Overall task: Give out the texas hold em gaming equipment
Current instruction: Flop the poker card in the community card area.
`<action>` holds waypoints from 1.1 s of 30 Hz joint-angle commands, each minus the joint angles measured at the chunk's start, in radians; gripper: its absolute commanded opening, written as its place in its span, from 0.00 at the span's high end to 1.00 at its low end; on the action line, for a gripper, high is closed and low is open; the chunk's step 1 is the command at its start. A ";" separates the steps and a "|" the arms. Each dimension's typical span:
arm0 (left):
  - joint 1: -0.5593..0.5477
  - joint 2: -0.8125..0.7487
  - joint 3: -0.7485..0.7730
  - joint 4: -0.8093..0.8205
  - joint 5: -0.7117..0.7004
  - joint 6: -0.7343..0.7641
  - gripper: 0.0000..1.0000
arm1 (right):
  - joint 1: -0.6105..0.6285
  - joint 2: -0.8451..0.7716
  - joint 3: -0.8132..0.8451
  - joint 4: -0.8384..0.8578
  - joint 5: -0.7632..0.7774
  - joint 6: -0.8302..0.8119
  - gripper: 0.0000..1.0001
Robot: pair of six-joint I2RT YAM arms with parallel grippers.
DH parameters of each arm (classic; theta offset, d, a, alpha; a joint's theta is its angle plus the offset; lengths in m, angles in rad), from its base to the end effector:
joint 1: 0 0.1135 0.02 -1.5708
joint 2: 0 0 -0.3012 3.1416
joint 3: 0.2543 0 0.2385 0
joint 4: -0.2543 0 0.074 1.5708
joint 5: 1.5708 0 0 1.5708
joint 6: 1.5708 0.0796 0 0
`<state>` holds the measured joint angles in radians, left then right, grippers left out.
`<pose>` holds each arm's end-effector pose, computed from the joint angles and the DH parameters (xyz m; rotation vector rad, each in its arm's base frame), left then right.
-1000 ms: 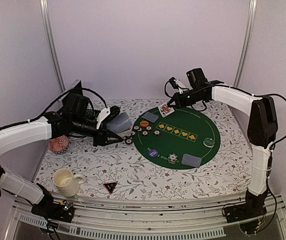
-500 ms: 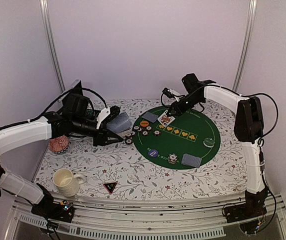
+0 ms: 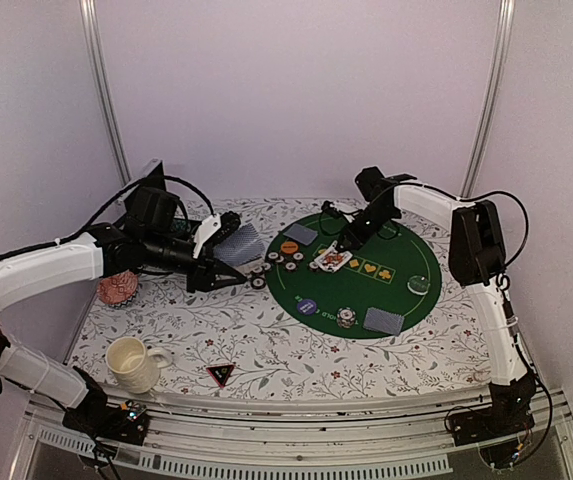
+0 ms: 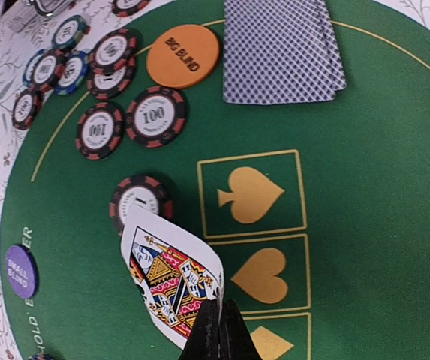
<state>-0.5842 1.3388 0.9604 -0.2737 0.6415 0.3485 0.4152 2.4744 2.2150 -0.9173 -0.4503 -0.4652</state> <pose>0.2214 -0.2035 0.2935 1.2927 1.7758 -0.8411 0.4902 0.2540 0.1642 -1.2517 2.3701 0.5997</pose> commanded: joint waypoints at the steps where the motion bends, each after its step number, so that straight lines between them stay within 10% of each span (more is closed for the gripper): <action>1: 0.002 -0.029 0.000 0.021 0.004 0.010 0.81 | -0.005 0.038 0.026 0.061 0.135 -0.037 0.99; 33: 0.003 -0.030 -0.005 0.022 -0.006 0.017 0.81 | 0.123 0.107 0.011 0.367 0.343 -0.474 0.99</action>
<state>-0.5842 1.3342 0.9604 -0.2737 0.6373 0.3519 0.5350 2.5435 2.2189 -0.5663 -0.1341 -0.9001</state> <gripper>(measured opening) 0.353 0.016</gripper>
